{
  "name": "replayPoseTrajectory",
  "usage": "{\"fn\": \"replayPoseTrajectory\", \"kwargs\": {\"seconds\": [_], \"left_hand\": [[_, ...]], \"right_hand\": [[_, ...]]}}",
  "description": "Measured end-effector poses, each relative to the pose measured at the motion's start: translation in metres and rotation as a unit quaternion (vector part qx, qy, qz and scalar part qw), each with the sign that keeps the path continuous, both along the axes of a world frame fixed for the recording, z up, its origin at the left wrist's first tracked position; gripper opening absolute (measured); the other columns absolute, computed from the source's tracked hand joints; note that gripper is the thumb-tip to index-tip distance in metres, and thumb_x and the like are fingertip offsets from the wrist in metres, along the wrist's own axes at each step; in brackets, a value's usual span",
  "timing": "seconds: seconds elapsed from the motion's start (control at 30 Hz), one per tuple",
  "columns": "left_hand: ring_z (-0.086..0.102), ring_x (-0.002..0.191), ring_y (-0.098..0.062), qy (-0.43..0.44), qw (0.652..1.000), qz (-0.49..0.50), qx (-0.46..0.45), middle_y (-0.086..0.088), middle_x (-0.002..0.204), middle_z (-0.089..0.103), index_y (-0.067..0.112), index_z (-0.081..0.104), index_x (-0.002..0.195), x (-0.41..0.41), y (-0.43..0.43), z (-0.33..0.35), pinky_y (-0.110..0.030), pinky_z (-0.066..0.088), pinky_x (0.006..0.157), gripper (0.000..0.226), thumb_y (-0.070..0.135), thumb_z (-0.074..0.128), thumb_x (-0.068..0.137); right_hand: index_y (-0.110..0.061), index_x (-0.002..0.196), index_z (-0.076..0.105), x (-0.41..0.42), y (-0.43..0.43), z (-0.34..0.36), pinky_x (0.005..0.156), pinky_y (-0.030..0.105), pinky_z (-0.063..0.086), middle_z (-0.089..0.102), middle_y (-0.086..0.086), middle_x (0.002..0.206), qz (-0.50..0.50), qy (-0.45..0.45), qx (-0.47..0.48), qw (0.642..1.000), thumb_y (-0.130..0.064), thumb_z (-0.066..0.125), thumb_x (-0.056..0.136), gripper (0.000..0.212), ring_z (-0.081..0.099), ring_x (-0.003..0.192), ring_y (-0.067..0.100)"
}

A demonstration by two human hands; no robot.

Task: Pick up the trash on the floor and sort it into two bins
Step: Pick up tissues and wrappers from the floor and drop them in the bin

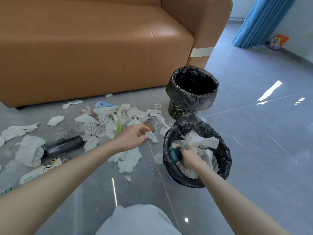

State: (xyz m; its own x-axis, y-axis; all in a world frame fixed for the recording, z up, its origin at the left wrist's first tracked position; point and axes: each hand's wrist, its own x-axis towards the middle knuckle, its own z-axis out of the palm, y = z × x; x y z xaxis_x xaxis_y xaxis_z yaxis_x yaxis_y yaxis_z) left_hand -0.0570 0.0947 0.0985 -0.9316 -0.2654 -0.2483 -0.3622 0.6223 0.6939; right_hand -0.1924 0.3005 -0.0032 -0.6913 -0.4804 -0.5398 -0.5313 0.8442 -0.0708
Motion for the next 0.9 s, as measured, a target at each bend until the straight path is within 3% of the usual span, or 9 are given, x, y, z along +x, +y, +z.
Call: {"fn": "replayPoseTrajectory", "kwargs": {"seconds": [0.17, 0.3, 0.47, 0.53, 0.63, 0.7, 0.9], "left_hand": [[0.055, 0.105, -0.012, -0.004, 1.000, -0.014, -0.015, 0.003, 0.126, 0.056, 0.020, 0.054, 0.125, -0.002, 0.004, 0.026, -0.023, 0.043, 0.086, 0.031, 0.018, 0.048, 0.095], [0.053, 0.099, -0.009, 0.002, 0.998, -0.041, -0.040, 0.001, 0.126, 0.057, 0.017, 0.053, 0.127, -0.003, 0.014, 0.047, -0.021, 0.040, 0.084, 0.032, 0.016, 0.047, 0.095], [0.054, 0.100, -0.011, 0.033, 0.999, -0.010, -0.024, 0.001, 0.122, 0.059, 0.020, 0.055, 0.123, -0.008, 0.024, 0.073, -0.024, 0.043, 0.085, 0.028, 0.018, 0.044, 0.097], [0.056, 0.103, -0.013, 0.044, 0.999, 0.010, -0.024, 0.002, 0.121, 0.060, 0.021, 0.055, 0.122, -0.008, 0.025, 0.079, -0.027, 0.044, 0.087, 0.028, 0.019, 0.044, 0.097], [0.057, 0.105, -0.015, 0.056, 0.998, 0.020, -0.023, 0.004, 0.120, 0.059, 0.022, 0.056, 0.122, -0.007, 0.031, 0.082, -0.028, 0.045, 0.089, 0.028, 0.020, 0.044, 0.097], [0.056, 0.104, -0.014, 0.058, 0.998, 0.016, -0.025, 0.004, 0.120, 0.059, 0.022, 0.055, 0.123, -0.003, 0.033, 0.081, -0.028, 0.045, 0.087, 0.028, 0.021, 0.045, 0.097], [0.055, 0.101, -0.013, 0.039, 0.998, 0.004, -0.040, 0.003, 0.123, 0.058, 0.022, 0.054, 0.124, 0.011, 0.031, 0.067, -0.027, 0.044, 0.088, 0.029, 0.020, 0.047, 0.096]], "right_hand": [[-0.023, 0.129, 0.050, 0.008, -0.003, 0.033, 0.080, 0.034, 0.052, 0.060, 0.004, 0.118, 0.026, 0.092, -0.024, 0.995, -0.017, 0.046, 0.092, 0.038, 0.059, 0.103, 0.026], [-0.022, 0.120, 0.057, 0.023, -0.001, 0.070, 0.064, 0.027, 0.042, 0.065, 0.003, 0.111, 0.057, 0.173, -0.068, 0.981, -0.019, 0.044, 0.094, 0.029, 0.062, 0.098, 0.026], [-0.013, 0.112, 0.060, 0.057, -0.004, 0.071, 0.069, 0.032, 0.044, 0.064, 0.011, 0.107, 0.065, 0.098, -0.094, 0.989, -0.036, 0.047, 0.095, 0.031, 0.060, 0.099, 0.032], [-0.012, 0.120, 0.053, 0.067, -0.001, 0.059, 0.070, 0.033, 0.043, 0.062, 0.014, 0.112, 0.072, 0.083, -0.103, 0.989, -0.031, 0.051, 0.093, 0.032, 0.059, 0.102, 0.033], [-0.015, 0.146, 0.024, 0.073, 0.007, 0.042, 0.066, 0.034, 0.041, 0.060, 0.019, 0.116, 0.083, 0.103, -0.099, 0.986, -0.018, 0.047, 0.095, 0.056, 0.060, 0.099, 0.035], [-0.012, 0.150, 0.011, 0.072, 0.011, 0.035, 0.062, 0.032, 0.037, 0.061, 0.021, 0.113, 0.089, 0.132, -0.077, 0.984, -0.009, 0.043, 0.095, 0.065, 0.062, 0.095, 0.035], [-0.008, 0.151, 0.007, 0.043, 0.040, 0.035, 0.065, 0.032, 0.039, 0.060, 0.018, 0.120, 0.007, 0.161, -0.061, 0.985, -0.002, 0.039, 0.095, 0.065, 0.061, 0.099, 0.032]]}}
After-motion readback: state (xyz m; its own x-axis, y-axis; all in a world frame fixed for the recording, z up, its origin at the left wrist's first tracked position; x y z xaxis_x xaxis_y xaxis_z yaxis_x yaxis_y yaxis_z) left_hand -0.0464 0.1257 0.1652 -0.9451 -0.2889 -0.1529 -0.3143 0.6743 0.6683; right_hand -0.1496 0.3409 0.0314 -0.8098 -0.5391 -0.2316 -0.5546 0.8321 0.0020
